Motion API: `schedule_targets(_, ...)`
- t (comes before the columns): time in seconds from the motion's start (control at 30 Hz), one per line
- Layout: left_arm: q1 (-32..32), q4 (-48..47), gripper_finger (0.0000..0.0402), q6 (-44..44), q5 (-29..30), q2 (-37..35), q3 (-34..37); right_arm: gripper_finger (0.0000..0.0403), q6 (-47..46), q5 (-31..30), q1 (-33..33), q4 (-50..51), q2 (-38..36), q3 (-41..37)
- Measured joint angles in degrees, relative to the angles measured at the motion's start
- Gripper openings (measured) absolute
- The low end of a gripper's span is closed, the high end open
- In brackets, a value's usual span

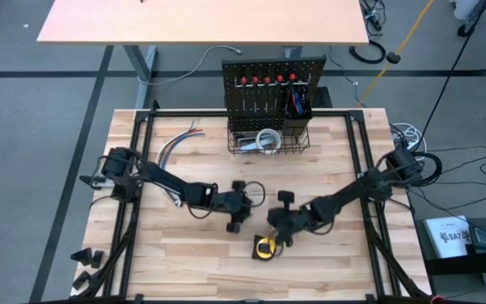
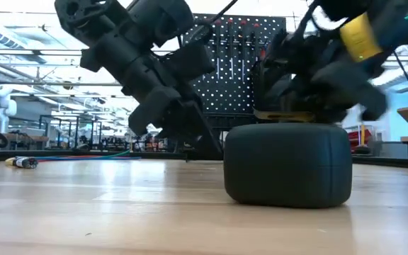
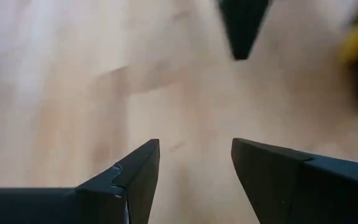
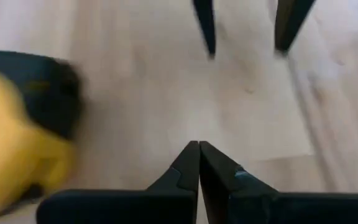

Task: Hang tools onto peg board
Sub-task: Hang the tape measure on the wire basket on the pegboard

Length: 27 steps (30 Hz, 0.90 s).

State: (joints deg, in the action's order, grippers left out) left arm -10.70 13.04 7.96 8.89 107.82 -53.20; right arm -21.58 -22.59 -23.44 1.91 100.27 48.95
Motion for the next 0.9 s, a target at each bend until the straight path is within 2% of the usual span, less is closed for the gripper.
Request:
schedule_targets(0.13, 1.16, -2.35, 0.0208, -0.45, 1.64, -5.27, 3.35, 0.0000, -0.36, 1.75, 1.90, 6.34, -0.78, 0.00)
schedule_targets(0.23, 1.18, 0.37, 0.0208, -1.22, -1.63, -9.82, 7.14, 0.0000, -4.05, 4.46, 1.34, 15.78, -2.92, 0.00)
schedule_targets(0.37, 0.52, 10.28, 0.0208, -1.57, -9.60, -11.85, 11.14, 0.0000, -7.26, 16.83, -1.68, 19.20, -5.45, 0.00)
schedule_targets(0.47, -0.19, 15.52, 0.0208, -0.77, -13.43, -11.75, 12.14, 0.0000, -9.53, 28.35, -5.08, 11.40, -5.84, 0.00)
schedule_targets(0.53, -0.47, 15.61, 0.0208, 0.11, -15.07, -11.66, 12.21, 0.0000, -10.17, 32.50, -7.33, 3.92, -5.43, 0.00)
schedule_targets(0.7, -0.95, 16.22, 0.0208, 0.25, -15.45, -11.62, 12.25, 0.0000, -4.82, 33.02, -11.05, -12.65, -2.33, 0.06)
schedule_targets(0.9, -0.96, 16.59, 0.0208, -0.08, -15.45, -11.57, 12.25, 0.0000, -2.84, 29.40, -8.88, -18.60, 4.24, 0.04)
